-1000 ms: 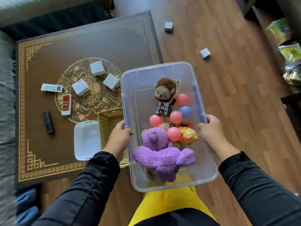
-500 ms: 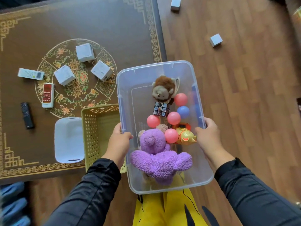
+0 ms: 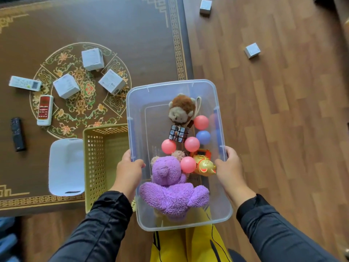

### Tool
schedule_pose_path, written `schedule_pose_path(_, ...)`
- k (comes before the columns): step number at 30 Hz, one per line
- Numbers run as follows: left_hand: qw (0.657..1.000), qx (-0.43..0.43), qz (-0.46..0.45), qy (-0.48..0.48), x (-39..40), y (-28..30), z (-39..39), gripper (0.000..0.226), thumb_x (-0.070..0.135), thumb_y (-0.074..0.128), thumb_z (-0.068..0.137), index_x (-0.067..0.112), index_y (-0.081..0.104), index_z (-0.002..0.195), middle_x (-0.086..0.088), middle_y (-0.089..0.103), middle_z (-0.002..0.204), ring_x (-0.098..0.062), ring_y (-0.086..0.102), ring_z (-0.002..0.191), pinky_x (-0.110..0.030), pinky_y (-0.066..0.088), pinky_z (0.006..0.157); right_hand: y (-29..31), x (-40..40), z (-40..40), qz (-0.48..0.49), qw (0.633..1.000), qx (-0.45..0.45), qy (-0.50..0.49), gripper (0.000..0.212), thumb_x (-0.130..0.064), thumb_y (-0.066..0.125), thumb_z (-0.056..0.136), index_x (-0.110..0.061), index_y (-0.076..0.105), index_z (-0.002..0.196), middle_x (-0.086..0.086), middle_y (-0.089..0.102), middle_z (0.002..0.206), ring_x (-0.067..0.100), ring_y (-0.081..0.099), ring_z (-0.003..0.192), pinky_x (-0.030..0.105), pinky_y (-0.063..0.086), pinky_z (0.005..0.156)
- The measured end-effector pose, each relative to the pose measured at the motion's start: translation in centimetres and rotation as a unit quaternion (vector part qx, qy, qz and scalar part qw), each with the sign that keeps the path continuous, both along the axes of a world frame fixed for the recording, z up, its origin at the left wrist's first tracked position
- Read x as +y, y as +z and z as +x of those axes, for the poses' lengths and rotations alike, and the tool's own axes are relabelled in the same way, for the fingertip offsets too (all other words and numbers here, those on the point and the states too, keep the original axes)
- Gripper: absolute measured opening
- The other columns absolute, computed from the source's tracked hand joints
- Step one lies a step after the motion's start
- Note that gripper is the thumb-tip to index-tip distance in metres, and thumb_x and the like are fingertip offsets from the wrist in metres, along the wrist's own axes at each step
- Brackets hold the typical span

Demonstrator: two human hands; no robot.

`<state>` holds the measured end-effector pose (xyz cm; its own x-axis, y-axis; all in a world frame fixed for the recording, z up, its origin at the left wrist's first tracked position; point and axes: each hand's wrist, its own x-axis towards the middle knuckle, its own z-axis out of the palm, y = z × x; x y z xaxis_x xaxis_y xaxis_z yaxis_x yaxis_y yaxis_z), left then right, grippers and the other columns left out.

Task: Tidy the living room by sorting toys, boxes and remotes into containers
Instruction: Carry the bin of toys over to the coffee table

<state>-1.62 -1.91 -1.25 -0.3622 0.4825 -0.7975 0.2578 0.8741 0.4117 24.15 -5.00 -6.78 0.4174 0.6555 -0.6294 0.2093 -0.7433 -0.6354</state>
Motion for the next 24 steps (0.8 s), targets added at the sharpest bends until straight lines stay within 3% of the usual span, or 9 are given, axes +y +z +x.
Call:
schedule_pose_path(7, 1.000, 0.007, 0.017, -0.004, 0.5, -0.4, -0.3, 0.077, 0.006, 0.054, 0.090, 0.024, 0.026, 0.159, -0.008, 0.034, 0.159, -0.026, 0.042, 0.137, -0.045, 0.037, 0.110, -1.4, 0.8, -0.3, 0.002, 1.000, 0.006, 0.011, 0.030, -0.007, 0.051, 0.089, -0.020, 0.062, 0.114, 0.003, 0.066, 0.099, 0.024, 0.062, 0.089, 0.032, 0.048, 0.070)
schedule_pose_path(13, 0.999, -0.011, 0.035, -0.023, 0.9, -0.7, 0.1, 0.075, 0.006, 0.053, 0.089, 0.023, 0.030, 0.158, -0.003, 0.038, 0.158, -0.023, 0.042, 0.138, -0.043, 0.036, 0.113, -2.0, 1.4, 0.5, -0.010, 1.000, 0.005, 0.003, 0.033, -0.011, 0.052, 0.080, -0.024, 0.065, 0.108, 0.003, 0.069, 0.094, 0.028, 0.064, 0.086, 0.047, 0.056, 0.076)
schedule_pose_path(19, 0.999, -0.027, 0.017, -0.009, 0.3, -0.8, 0.1, 0.072, 0.002, 0.050, 0.095, 0.017, 0.025, 0.160, -0.003, 0.029, 0.164, -0.022, 0.033, 0.148, -0.040, 0.030, 0.116, -2.5, 0.9, 0.8, -0.022, 1.000, 0.004, 0.009, 0.043, -0.004, 0.052, 0.084, -0.020, 0.061, 0.123, 0.003, 0.067, 0.107, 0.025, 0.064, 0.096, 0.045, 0.055, 0.086)
schedule_pose_path(24, 0.999, 0.006, 0.028, -0.028, 0.2, -0.9, -0.6, 0.070, 0.001, 0.049, 0.095, 0.013, 0.026, 0.160, -0.005, 0.031, 0.164, -0.022, 0.034, 0.148, -0.041, 0.030, 0.120, -2.7, 1.4, 0.1, -0.005, 1.000, -0.006, 0.015, 0.037, -0.006, 0.054, 0.089, -0.018, 0.059, 0.123, 0.002, 0.066, 0.110, 0.023, 0.063, 0.099, 0.042, 0.054, 0.087)
